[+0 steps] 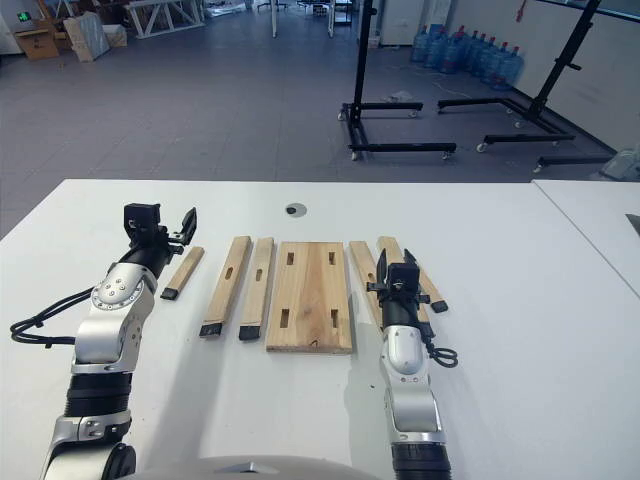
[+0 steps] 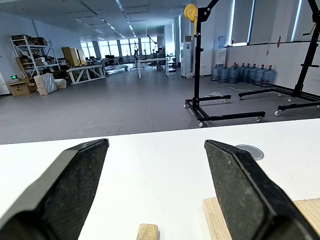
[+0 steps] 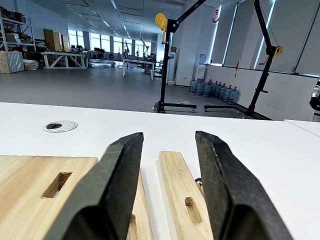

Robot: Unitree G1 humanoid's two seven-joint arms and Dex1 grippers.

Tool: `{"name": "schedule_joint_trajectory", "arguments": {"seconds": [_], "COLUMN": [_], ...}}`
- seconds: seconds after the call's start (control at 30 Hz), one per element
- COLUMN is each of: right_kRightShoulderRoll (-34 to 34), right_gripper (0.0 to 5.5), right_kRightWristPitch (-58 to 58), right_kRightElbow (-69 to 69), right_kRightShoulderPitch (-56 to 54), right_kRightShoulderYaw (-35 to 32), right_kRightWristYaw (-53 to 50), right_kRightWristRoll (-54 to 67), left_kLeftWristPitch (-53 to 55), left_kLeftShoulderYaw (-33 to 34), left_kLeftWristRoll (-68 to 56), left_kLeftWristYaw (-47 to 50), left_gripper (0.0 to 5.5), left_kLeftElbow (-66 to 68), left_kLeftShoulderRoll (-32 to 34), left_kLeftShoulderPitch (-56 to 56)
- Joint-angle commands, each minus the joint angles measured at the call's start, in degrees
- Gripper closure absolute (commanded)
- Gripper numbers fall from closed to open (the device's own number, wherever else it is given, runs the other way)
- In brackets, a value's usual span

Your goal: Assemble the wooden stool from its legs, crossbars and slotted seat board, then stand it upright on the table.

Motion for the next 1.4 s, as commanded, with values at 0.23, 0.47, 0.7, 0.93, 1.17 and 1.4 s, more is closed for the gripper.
{"name": "schedule_joint_trajectory", "arguments": {"seconds": [0.23,0.47,0.7,0.93,1.17,1.4], "right_kRightShoulderRoll": [-0.01,0.16,0.17,0.18,-0.02,-0.63], "right_gripper": [3.6,3.6,3.6,3.6,3.6,3.6], "right_kRightWristPitch": [1.12,1.5,1.27,1.19,1.78,20.93], "right_kRightElbow": [-1.41,-1.62,-1.41,-1.27,-1.89,-14.36], "right_kRightShoulderPitch": [-0.01,-0.77,-0.69,-1.19,-1.0,-9.78], "right_kRightShoulderYaw": [-0.16,-0.01,-0.09,0.04,-0.15,-3.02], "right_kRightWristYaw": [-0.2,-0.22,-0.4,-0.32,0.11,11.36], "right_kRightWristRoll": [0.15,0.19,0.1,0.16,0.5,22.82], "left_kLeftWristPitch": [15.63,13.72,15.68,16.94,13.71,6.59], "left_kLeftShoulderYaw": [-1.76,-3.27,-4.02,-4.43,-0.54,-0.04], "left_kLeftWristRoll": [-2.29,-1.34,-2.0,-2.03,-3.37,-6.07], "left_kLeftWristYaw": [-12.89,-15.76,-18.93,-20.2,-17.27,-12.27], "left_gripper": [1.99,1.99,2.6,3.67,4.23,4.23], "left_kLeftElbow": [14.43,26.12,26.43,25.67,20.79,2.54], "left_kLeftShoulderRoll": [9.66,10.61,11.89,12.64,12.11,7.19], "left_kLeftShoulderPitch": [-3.06,-5.97,-4.2,-2.75,-2.8,-13.95]}}
